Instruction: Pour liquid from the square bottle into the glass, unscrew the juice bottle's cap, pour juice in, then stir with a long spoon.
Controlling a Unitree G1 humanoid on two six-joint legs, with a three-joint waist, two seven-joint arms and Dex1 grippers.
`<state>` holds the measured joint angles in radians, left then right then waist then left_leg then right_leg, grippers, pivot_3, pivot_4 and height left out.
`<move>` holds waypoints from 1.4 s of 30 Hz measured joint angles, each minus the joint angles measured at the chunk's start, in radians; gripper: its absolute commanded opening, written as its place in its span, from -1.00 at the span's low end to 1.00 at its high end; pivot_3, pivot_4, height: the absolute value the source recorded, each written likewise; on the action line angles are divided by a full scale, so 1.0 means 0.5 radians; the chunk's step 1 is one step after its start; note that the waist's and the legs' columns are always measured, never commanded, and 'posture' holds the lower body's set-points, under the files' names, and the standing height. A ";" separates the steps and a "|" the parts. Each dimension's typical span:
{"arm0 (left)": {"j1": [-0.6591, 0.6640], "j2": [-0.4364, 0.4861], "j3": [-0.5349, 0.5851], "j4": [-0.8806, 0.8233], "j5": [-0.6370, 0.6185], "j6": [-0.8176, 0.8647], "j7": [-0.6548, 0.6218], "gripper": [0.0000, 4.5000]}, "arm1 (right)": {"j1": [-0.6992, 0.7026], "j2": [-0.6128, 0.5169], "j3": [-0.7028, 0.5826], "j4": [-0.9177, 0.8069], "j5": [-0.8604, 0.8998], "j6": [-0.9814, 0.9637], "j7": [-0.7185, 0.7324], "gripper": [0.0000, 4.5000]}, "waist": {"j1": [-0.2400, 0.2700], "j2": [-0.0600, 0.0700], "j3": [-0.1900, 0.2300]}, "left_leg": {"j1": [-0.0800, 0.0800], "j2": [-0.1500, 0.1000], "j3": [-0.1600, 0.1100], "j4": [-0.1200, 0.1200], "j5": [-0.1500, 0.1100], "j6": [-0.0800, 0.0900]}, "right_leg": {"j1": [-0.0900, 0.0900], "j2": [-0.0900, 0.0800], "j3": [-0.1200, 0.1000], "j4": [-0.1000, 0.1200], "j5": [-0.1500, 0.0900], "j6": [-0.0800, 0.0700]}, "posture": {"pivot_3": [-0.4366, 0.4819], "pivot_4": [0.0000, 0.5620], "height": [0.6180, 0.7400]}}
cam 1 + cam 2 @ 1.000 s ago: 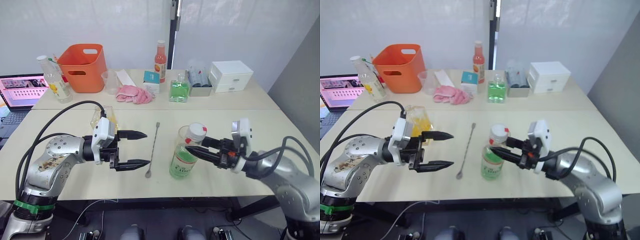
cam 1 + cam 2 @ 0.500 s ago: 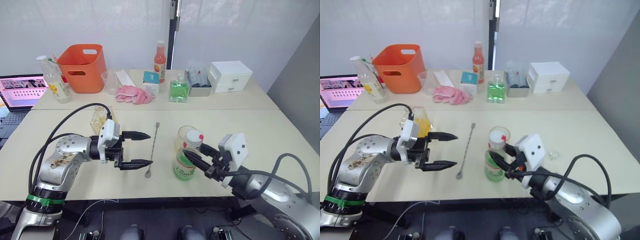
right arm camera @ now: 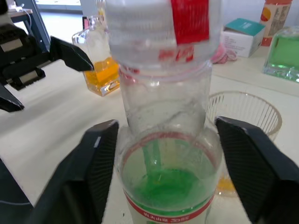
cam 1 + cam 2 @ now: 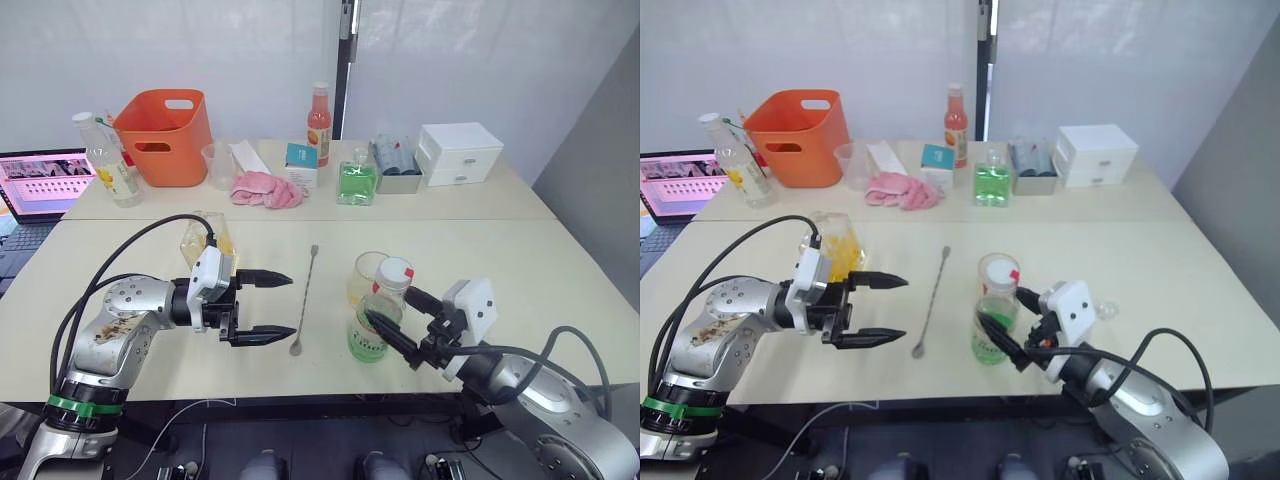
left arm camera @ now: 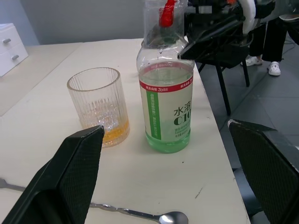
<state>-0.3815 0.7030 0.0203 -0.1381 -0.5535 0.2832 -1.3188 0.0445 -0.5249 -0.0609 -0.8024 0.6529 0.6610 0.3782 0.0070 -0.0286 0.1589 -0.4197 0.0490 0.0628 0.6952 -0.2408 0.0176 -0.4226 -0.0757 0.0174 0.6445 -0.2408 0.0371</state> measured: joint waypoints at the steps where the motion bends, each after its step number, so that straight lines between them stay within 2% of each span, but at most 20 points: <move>1: 0.000 0.002 0.001 -0.006 0.000 0.000 0.000 1.00 | 0.000 -0.021 -0.020 0.023 0.006 0.000 0.040 0.94 | 0.004 0.000 0.000 | 0.000 0.000 0.000 0.000 0.000 0.000 | 0.000 0.000 0.000 0.000 0.000 0.000 | -0.05 -0.47 0.59; 5: 0.005 0.003 0.003 -0.009 -0.001 0.001 0.001 1.00 | -0.069 -0.212 -0.134 0.150 0.112 -0.027 0.337 0.94 | 0.006 0.000 0.000 | 0.000 0.000 0.000 0.000 0.000 0.000 | 0.001 0.001 0.000 -0.002 0.000 0.000 | -0.05 -0.47 0.59; 9: 0.005 0.005 0.006 -0.023 -0.001 0.010 0.011 1.00 | -0.357 -0.394 -0.182 0.506 0.163 -0.100 0.766 0.94 | 0.001 0.000 0.000 | 0.001 0.001 0.000 0.000 0.000 0.000 | 0.000 0.002 0.000 -0.002 0.000 0.000 | -0.05 -0.47 0.59; 15: -0.004 0.004 0.002 -0.060 -0.002 0.050 0.043 1.00 | -0.745 -0.444 -0.036 0.960 0.133 -0.188 1.250 0.94 | 0.003 0.000 0.000 | -0.001 0.001 0.000 -0.001 0.000 0.000 | -0.001 0.002 0.000 -0.002 0.000 0.000 | -0.05 -0.47 0.59; 19: -0.004 0.005 0.003 -0.098 -0.004 0.078 0.084 1.00 | -0.884 -0.426 0.027 1.178 0.078 -0.244 1.429 0.94 | 0.011 0.000 0.000 | -0.002 0.000 0.000 0.000 0.000 0.000 | -0.001 0.001 -0.001 -0.002 0.000 0.000 | -0.05 -0.47 0.59; 21: -0.002 0.006 0.003 -0.111 -0.005 0.102 0.101 1.00 | -0.919 -0.418 0.030 1.234 0.075 -0.254 1.485 0.70 | 0.010 0.000 0.000 | -0.002 0.000 0.000 0.000 0.000 0.000 | -0.001 0.001 0.000 -0.002 0.001 0.001 | -0.05 -0.47 0.59; 27: 0.000 0.010 0.006 -0.174 -0.016 0.138 0.132 1.00 | -0.924 -0.387 0.021 1.232 0.087 -0.249 1.554 -0.19 | 0.008 0.000 0.000 | -0.002 0.001 0.000 0.000 0.000 0.000 | -0.001 0.001 0.000 -0.001 0.001 0.001 | -0.05 -0.47 0.59; 29: 0.003 0.014 0.008 -0.178 -0.023 0.143 0.143 1.00 | -0.915 -0.383 0.016 1.226 0.098 -0.230 1.548 -0.43 | 0.009 0.000 0.000 | -0.002 0.000 0.000 0.000 0.000 0.000 | -0.001 0.001 0.000 0.000 0.001 0.001 | -0.05 -0.47 0.59; 35: 0.003 0.023 0.008 -0.184 -0.044 0.147 0.157 1.00 | -0.803 -0.339 -0.005 1.020 0.177 -0.152 1.429 -0.47 | 0.008 0.000 0.000 | -0.003 0.001 -0.001 0.000 0.000 0.000 | -0.002 0.001 0.000 0.000 0.001 0.001 | -0.05 -0.47 0.59; 42: 0.003 0.026 0.008 -0.203 -0.052 0.149 0.167 1.00 | -0.631 -0.227 -0.095 0.708 0.194 -0.112 1.022 -0.47 | 0.013 0.000 0.000 | -0.003 0.000 -0.001 0.000 0.000 0.000 | -0.002 0.000 -0.001 0.000 0.001 0.001 | -0.05 -0.47 0.59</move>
<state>-0.3802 0.7160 0.0243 -0.2397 -0.5796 0.3576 -1.2354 -0.2711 -0.6384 -0.1081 -0.4483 0.7502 0.6048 0.8894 0.0133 -0.0286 0.1591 -0.4212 0.0490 0.0626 0.6952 -0.2409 0.0177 -0.4238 -0.0755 0.0170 0.6446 -0.2405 0.0375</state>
